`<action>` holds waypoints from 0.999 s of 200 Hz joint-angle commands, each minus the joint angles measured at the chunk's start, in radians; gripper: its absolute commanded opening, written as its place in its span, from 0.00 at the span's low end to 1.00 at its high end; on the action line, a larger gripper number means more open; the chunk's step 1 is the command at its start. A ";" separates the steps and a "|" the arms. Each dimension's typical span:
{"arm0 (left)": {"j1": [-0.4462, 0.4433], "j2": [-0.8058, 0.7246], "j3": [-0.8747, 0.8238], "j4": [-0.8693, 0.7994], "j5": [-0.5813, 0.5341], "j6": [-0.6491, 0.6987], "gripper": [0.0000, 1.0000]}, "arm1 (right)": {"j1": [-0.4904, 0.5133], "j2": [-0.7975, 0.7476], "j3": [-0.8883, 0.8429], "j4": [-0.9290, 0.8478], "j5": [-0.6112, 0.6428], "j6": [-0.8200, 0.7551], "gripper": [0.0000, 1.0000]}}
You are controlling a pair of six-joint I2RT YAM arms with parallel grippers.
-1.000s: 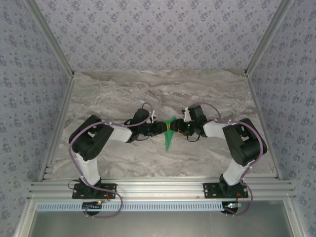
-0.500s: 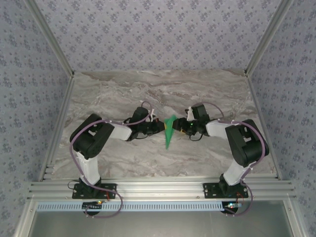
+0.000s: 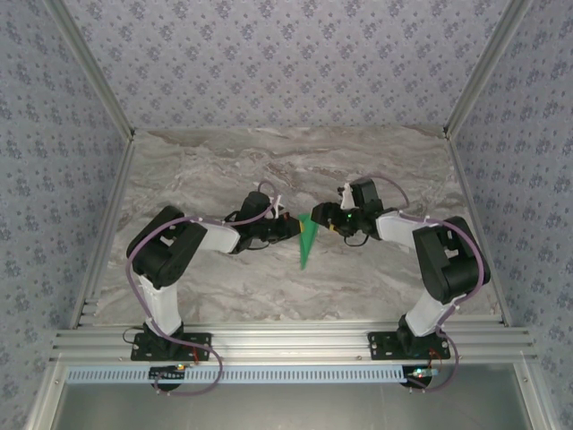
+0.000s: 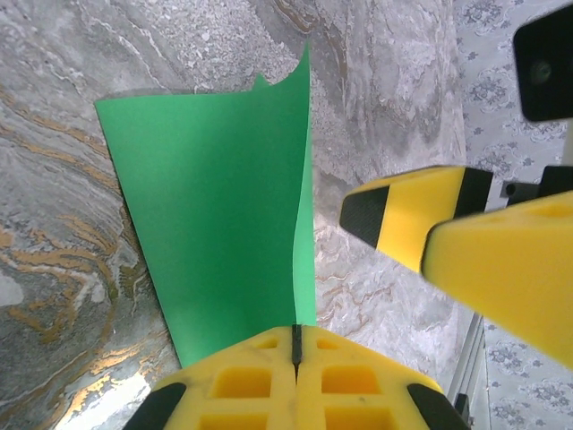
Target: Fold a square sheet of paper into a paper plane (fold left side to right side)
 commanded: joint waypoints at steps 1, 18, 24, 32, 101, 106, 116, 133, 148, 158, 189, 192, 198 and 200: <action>0.002 0.024 0.026 -0.001 0.016 0.022 0.00 | 0.010 0.042 0.047 -0.001 -0.011 0.017 0.73; 0.001 0.024 0.026 -0.002 0.016 0.022 0.00 | 0.016 0.069 0.069 0.001 -0.013 0.023 0.73; 0.003 0.025 0.025 -0.002 0.017 0.022 0.00 | 0.019 0.076 0.077 0.000 -0.012 0.023 0.73; 0.004 0.025 0.026 -0.003 0.017 0.022 0.00 | 0.021 0.086 0.087 -0.004 -0.010 0.023 0.73; 0.005 0.031 0.028 -0.006 0.017 0.026 0.00 | 0.033 0.144 0.122 -0.005 -0.011 0.029 0.74; 0.004 0.031 0.028 -0.006 0.017 0.027 0.00 | 0.034 0.148 0.125 -0.010 -0.009 0.027 0.74; 0.007 0.033 0.031 -0.009 0.017 0.028 0.00 | 0.035 0.158 0.131 -0.026 -0.004 0.022 0.74; 0.011 0.037 0.032 -0.013 0.018 0.034 0.00 | 0.037 0.175 0.142 -0.059 0.006 0.013 0.74; 0.014 0.039 0.036 -0.017 0.018 0.043 0.00 | 0.039 0.189 0.153 -0.091 0.018 0.003 0.74; 0.017 0.043 0.039 -0.021 0.020 0.049 0.00 | 0.040 0.199 0.160 -0.117 0.029 -0.007 0.74; 0.022 0.049 0.049 -0.034 0.026 0.068 0.00 | 0.046 0.229 0.192 -0.207 0.057 -0.022 0.74; 0.022 0.050 0.049 -0.035 0.028 0.070 0.00 | 0.046 0.231 0.195 -0.213 0.060 -0.021 0.74; 0.023 0.051 0.052 -0.039 0.028 0.072 0.00 | 0.048 0.236 0.201 -0.229 0.066 -0.058 0.74; 0.023 0.050 0.054 -0.040 0.027 0.074 0.00 | 0.048 0.239 0.202 -0.233 0.068 -0.060 0.74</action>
